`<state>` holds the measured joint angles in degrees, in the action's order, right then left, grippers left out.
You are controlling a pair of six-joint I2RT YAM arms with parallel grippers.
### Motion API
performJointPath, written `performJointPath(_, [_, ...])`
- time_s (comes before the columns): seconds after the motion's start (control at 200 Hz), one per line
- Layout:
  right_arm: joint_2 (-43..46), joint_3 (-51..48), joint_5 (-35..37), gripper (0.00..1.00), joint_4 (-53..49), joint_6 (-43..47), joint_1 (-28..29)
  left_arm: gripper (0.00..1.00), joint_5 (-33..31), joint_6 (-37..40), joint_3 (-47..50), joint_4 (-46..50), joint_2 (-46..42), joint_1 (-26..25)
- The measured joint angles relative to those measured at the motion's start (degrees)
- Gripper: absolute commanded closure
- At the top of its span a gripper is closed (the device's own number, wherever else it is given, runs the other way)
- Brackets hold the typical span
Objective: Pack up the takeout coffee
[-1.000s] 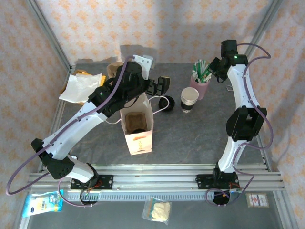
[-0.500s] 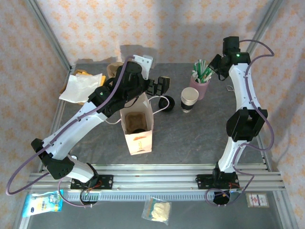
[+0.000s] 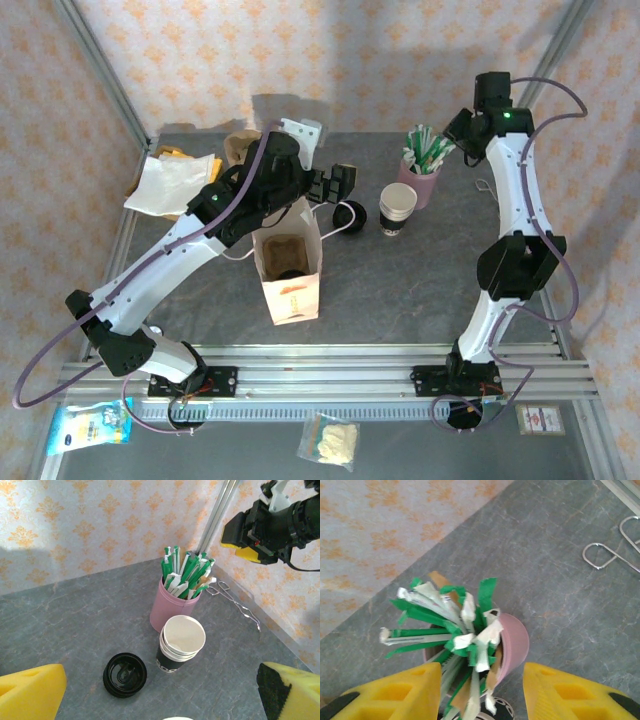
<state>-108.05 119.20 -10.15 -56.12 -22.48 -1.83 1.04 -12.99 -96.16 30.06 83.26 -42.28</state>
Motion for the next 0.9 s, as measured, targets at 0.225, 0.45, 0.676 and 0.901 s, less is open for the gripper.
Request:
performJointPath(0.225, [0.0, -6.08, -2.99, 0.68, 2.93, -2.23, -3.61, 0.01, 0.02, 0.02, 0.61, -0.22, 0.02, 0.0])
performJointPath(0.45, [-0.13, -7.3, -9.35, 0.7, 7.32, -4.42, -4.13, 0.01, 0.2, 0.02, 0.66, -0.42, 0.07, 0.0])
performJointPath(0.676, [-0.5, -8.41, -12.83, 0.7, 10.84, -6.47, -4.11, 0.01, 0.22, 0.04, 0.66, -0.61, 0.39, 0.0])
performJointPath(0.901, [-1.29, -10.21, -13.11, 0.7, 12.31, -7.48, -4.11, 0.01, 0.26, 0.04, 0.66, -0.66, 0.42, 0.0])
